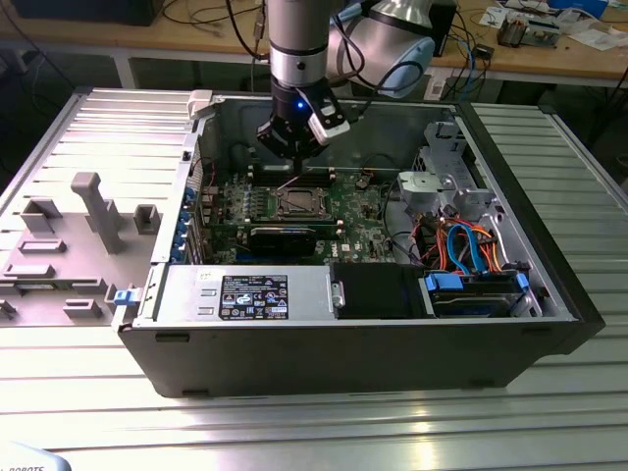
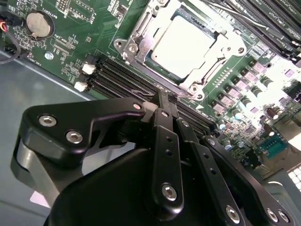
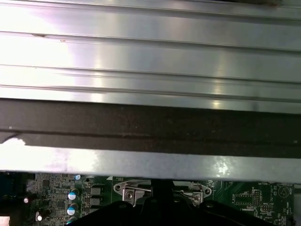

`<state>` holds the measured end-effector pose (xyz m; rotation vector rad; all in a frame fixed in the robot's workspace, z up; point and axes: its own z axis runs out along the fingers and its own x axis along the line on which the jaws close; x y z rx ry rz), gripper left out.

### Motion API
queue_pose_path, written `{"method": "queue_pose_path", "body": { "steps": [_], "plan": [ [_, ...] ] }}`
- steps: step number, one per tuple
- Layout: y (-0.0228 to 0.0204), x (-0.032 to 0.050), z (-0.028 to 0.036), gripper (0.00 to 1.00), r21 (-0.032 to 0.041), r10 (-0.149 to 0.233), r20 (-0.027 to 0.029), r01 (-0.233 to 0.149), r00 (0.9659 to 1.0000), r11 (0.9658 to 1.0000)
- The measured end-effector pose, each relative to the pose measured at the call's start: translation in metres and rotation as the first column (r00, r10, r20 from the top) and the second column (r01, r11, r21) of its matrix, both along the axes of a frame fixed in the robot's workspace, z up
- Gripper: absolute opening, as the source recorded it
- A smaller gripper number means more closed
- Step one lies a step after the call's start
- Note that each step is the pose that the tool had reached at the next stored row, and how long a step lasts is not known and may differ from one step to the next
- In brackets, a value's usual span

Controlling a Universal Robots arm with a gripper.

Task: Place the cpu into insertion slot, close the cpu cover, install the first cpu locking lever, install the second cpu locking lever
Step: 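Install the first cpu locking lever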

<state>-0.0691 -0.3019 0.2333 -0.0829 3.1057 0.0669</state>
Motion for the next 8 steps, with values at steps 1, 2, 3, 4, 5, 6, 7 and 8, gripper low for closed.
{"method": "queue_pose_path", "body": {
  "steps": [1, 2, 3, 4, 5, 6, 7, 8],
  "plan": [
    [0.0002, 0.0013, -0.0007, 0.11, 0.0, 0.0, 0.0, 0.0, 1.0, 1.0],
    [0.0003, 0.002, -0.0011, 0.11, -0.0001, 0.0, -0.0001, 0.0, 1.0, 1.0],
    [0.0004, 0.0028, -0.0017, 0.11, -0.0002, 0.0, -0.0001, 0.0, 1.0, 1.0],
    [0.0004, 0.0036, -0.0025, 0.11, -0.0001, 0.0, -0.0001, 0.0, 1.0, 1.0],
    [0.0004, 0.0041, -0.0031, 0.11, -0.0003, 0.0, -0.0001, 0.0, 1.0, 1.0],
    [0.0004, 0.0044, -0.0035, 0.11, -0.0016, 0.0, 0.0, 0.0, 1.0, 1.0],
    [0.0005, 0.0048, -0.0038, 0.11, -0.0052, 0.0, -0.0001, 0.0, 1.0, 1.0],
    [0.0005, 0.0052, -0.0041, 0.11, -0.0078, 0.0, 0.0, 0.0, 1.0, 1.0]
  ]
}}
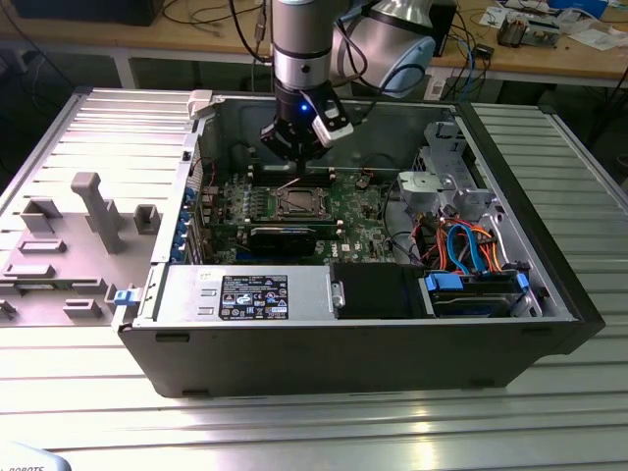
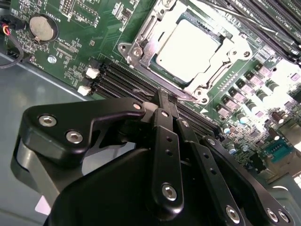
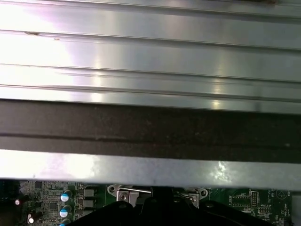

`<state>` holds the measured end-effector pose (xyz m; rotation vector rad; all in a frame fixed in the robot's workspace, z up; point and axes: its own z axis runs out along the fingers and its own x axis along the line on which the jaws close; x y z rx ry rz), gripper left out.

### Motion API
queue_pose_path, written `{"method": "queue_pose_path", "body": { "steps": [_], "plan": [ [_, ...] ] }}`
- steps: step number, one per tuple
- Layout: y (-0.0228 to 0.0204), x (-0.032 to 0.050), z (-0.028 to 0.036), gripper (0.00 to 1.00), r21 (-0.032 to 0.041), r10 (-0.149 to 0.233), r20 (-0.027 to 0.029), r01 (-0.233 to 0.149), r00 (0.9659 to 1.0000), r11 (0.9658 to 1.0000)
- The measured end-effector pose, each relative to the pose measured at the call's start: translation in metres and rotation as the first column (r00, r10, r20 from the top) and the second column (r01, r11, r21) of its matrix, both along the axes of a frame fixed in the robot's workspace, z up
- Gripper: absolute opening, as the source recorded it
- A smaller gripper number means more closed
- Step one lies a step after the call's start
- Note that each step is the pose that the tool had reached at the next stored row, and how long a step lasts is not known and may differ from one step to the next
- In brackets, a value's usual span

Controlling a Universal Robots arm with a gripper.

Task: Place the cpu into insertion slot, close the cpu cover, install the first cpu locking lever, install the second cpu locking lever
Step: 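Install the first cpu locking lever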

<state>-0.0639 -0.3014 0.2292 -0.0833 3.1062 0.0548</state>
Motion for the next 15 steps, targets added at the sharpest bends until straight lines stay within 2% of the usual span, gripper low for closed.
{"method": "queue_pose_path", "body": {
  "steps": [1, 6, 7, 9, 15],
  "plan": [
    [0.0, 0.0007, -0.0003, 0.11, -0.0026, 0.0, 0.0001, 0.0, 1.0, 1.0],
    [0.0002, 0.0062, -0.0024, 0.11, -0.0019, 0.0, 0.0, 0.0, 1.0, 1.0],
    [0.0002, 0.0065, -0.0028, 0.11, 0.0002, 0.0, -0.0001, 0.0, 1.0, 1.0],
    [0.0003, 0.0077, -0.0046, 0.11, 0.0095, -0.001, -0.0001, 0.001, 1.0, 1.0],
    [0.0002, 0.0132, -0.0081, 0.11, 0.0123, -0.001, 0.0, 0.001, 1.0, 0.9999]
  ]
}}
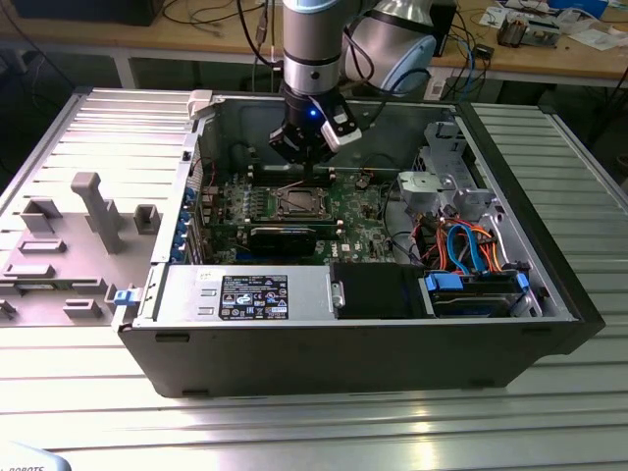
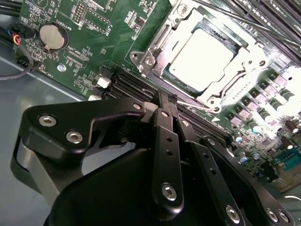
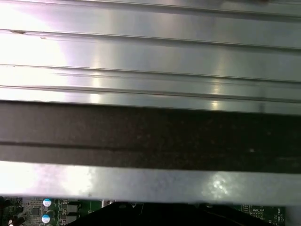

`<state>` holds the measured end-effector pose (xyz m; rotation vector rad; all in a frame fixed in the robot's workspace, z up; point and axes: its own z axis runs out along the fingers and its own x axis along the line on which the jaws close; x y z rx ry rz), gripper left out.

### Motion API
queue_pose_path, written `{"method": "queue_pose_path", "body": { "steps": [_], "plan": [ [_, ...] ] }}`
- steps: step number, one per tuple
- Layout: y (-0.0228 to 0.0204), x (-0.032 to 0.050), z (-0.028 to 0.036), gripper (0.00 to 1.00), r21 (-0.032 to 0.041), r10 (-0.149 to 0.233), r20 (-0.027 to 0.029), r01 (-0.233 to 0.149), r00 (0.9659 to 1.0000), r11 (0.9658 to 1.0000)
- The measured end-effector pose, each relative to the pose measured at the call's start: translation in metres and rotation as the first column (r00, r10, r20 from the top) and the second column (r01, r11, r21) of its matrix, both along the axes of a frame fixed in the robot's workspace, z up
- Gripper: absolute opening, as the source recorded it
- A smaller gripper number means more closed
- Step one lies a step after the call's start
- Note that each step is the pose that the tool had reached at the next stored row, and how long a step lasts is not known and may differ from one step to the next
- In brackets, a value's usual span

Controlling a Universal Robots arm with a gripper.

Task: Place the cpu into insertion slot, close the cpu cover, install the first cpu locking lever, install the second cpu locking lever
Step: 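Install the first cpu locking lever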

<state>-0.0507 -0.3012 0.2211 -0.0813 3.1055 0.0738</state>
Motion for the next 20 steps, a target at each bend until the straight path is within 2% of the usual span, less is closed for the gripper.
{"method": "queue_pose_path", "body": {
  "steps": [12, 20],
  "plan": [
    [0.0, 0.0048, -0.0106, 0.11, 0.0017, -0.002, 0.0, 0.002, 1.0, 1.0],
    [0.0, 0.0052, -0.0139, 0.11, 0.0024, -0.016, -0.0006, 0.016, 0.9999, 0.9999]
  ]
}}
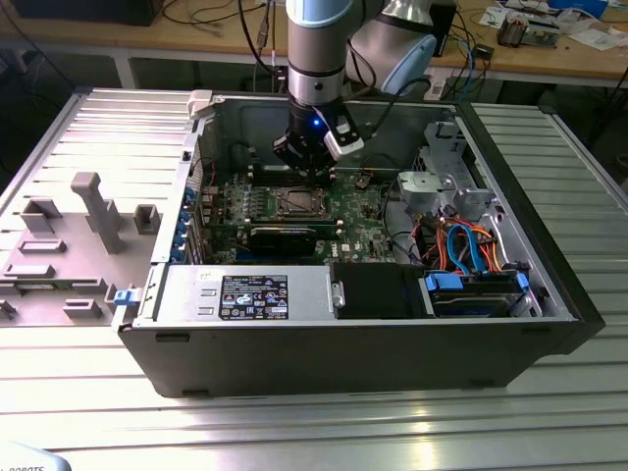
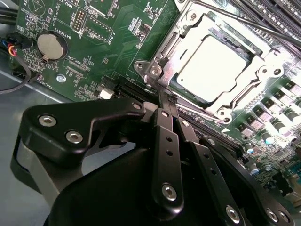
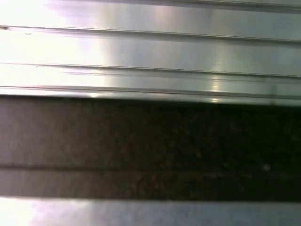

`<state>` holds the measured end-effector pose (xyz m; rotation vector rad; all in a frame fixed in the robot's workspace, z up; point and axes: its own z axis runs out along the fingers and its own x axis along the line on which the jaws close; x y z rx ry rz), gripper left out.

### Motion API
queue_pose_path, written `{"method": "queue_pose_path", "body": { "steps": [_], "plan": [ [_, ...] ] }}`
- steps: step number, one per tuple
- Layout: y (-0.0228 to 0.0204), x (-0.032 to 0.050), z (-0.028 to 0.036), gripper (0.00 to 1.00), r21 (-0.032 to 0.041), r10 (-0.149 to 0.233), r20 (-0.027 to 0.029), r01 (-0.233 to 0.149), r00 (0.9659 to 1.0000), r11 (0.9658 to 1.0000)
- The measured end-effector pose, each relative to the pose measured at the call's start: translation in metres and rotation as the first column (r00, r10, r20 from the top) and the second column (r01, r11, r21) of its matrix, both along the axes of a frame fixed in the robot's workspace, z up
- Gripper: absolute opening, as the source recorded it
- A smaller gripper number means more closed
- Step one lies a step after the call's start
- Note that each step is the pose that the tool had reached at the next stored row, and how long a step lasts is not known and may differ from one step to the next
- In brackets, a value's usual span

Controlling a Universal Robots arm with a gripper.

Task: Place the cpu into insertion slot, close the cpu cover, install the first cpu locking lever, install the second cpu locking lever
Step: 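Install the first cpu locking lever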

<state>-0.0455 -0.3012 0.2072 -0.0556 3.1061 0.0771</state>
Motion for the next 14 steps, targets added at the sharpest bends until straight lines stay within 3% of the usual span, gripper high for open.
{"method": "queue_pose_path", "body": {
  "steps": [2, 3, 14],
  "plan": [
    [0.0001, 0.0001, -0.0001, 0.11, 0.0003, -0.003, -0.0016, 0.003, 1.0, 1.0],
    [0.0, 0.0019, -0.0007, 0.11, 0.0002, -0.015, -0.0124, 0.015, 0.9998, 0.9999],
    [0.0, 0.002, -0.0007, 0.11, 0.0004, -0.016, -0.0124, 0.016, 0.9998, 0.9999]
  ]
}}
